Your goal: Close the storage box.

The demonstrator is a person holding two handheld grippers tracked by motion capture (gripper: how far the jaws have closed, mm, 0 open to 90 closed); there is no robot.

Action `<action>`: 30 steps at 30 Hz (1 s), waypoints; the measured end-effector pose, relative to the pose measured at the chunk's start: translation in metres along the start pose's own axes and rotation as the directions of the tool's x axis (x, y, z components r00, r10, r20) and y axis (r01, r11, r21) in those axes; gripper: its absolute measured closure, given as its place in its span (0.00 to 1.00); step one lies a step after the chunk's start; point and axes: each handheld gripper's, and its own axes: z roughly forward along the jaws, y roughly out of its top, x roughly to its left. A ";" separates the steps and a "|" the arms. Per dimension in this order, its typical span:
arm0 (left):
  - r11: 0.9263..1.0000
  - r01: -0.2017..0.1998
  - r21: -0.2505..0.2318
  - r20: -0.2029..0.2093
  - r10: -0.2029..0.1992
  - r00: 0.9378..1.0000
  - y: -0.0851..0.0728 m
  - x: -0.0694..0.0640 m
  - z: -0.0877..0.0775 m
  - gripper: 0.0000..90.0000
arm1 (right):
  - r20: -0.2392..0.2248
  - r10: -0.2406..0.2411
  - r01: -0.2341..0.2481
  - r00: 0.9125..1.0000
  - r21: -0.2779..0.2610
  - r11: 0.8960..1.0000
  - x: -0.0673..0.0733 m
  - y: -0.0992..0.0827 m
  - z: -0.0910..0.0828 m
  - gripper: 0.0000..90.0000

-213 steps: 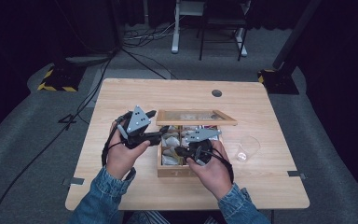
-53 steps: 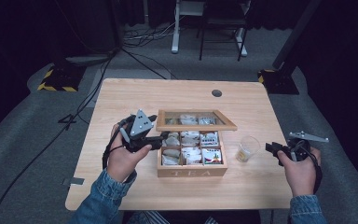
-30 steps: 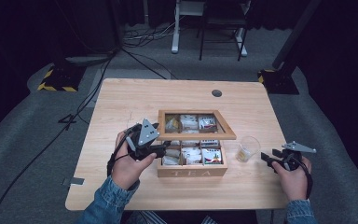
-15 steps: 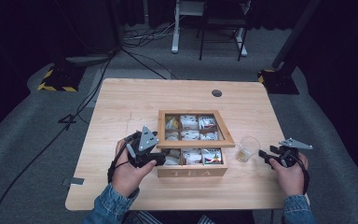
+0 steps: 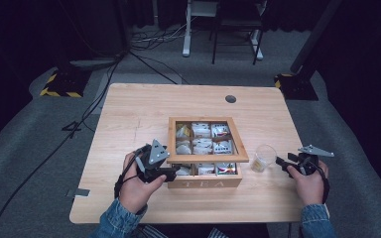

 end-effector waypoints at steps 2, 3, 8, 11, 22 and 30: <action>1.000 0.005 0.010 0.001 -0.005 1.000 -0.001 -0.001 0.000 0.33 | -0.002 0.002 -0.002 1.000 -0.002 1.000 -0.001 0.001 0.000 0.45; 1.000 0.008 0.020 0.005 -0.009 1.000 -0.001 -0.001 0.000 0.33 | 0.000 0.001 -0.001 1.000 -0.003 1.000 -0.001 0.001 0.000 0.45; 0.999 0.016 0.045 0.020 -0.017 1.000 -0.004 -0.002 0.000 0.33 | 0.005 0.012 -0.012 1.000 -0.005 1.000 -0.003 0.001 0.001 0.45; 0.998 0.010 0.062 0.016 -0.011 1.000 -0.003 -0.004 -0.001 0.33 | 0.003 0.013 -0.013 1.000 -0.004 1.000 -0.003 0.002 0.002 0.45; 0.989 -0.001 0.145 0.036 -0.005 0.999 -0.007 -0.008 0.004 0.33 | 0.000 0.016 -0.016 1.000 0.005 1.000 -0.002 0.001 0.003 0.44; 0.983 -0.005 0.183 0.045 -0.003 0.999 -0.009 -0.008 0.009 0.32 | -0.004 0.014 -0.014 1.000 0.009 1.000 -0.001 0.000 0.004 0.44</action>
